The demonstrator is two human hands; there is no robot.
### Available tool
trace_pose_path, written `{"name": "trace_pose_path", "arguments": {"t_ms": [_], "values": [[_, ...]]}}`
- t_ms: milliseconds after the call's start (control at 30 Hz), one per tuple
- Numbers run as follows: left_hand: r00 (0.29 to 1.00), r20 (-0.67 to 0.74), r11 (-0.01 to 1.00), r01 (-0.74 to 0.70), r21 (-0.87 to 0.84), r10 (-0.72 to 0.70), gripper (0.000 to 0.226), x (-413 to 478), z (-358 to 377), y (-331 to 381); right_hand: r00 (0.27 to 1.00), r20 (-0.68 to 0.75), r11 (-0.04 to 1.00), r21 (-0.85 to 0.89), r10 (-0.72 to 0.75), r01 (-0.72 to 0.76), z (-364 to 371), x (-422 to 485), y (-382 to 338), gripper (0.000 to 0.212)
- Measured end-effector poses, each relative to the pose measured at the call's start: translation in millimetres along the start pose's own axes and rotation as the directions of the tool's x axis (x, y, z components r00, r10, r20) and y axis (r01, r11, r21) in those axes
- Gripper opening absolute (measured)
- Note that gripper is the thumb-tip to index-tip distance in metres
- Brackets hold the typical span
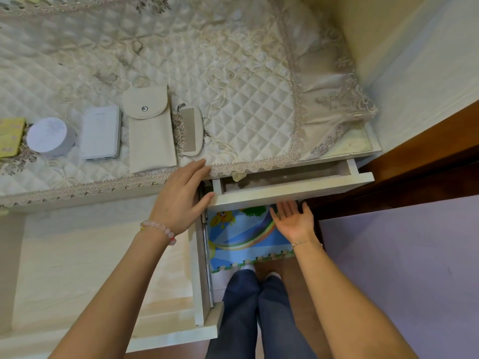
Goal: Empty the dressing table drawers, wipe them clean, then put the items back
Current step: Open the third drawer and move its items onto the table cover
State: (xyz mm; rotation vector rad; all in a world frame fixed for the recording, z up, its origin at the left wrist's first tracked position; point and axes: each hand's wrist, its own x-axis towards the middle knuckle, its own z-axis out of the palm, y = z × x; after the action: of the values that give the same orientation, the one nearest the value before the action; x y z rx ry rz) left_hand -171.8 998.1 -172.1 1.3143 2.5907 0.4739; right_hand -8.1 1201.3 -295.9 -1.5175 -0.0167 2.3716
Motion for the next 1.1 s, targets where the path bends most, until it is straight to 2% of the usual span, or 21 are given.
{"name": "trace_pose_path", "arguments": {"t_ms": [400, 667, 767, 900, 1100], "values": [[0.998, 0.052, 0.998, 0.026, 0.054, -0.029, 0.061, -7, 0, 7, 0.993, -0.11, 0.999, 0.015, 0.032, -0.03, -73, -44, 14, 0.047], [0.999, 0.02, 0.997, 0.037, 0.073, -0.039, 0.052, -12, 1, 17, 0.995, -0.091, 0.999, -0.013, 0.047, -0.048, -111, -67, 20, 0.043], [0.999, 0.02, 0.997, 0.047, 0.059, -0.048, 0.053, -18, 1, 27, 0.997, -0.048, 0.997, -0.052, 0.055, -0.058, -116, -74, 18, 0.047], [0.999, 0.022, 0.998, 0.027, 0.054, -0.028, 0.049, -30, 2, 42, 0.997, -0.047, 0.994, -0.082, 0.066, -0.07, -114, -79, 16, 0.042], [1.0, 0.007, 0.998, 0.013, 0.063, -0.014, 0.057, -46, -1, 65, 0.997, -0.037, 0.98, -0.187, 0.064, -0.07, -121, -89, 10, 0.038]]}}
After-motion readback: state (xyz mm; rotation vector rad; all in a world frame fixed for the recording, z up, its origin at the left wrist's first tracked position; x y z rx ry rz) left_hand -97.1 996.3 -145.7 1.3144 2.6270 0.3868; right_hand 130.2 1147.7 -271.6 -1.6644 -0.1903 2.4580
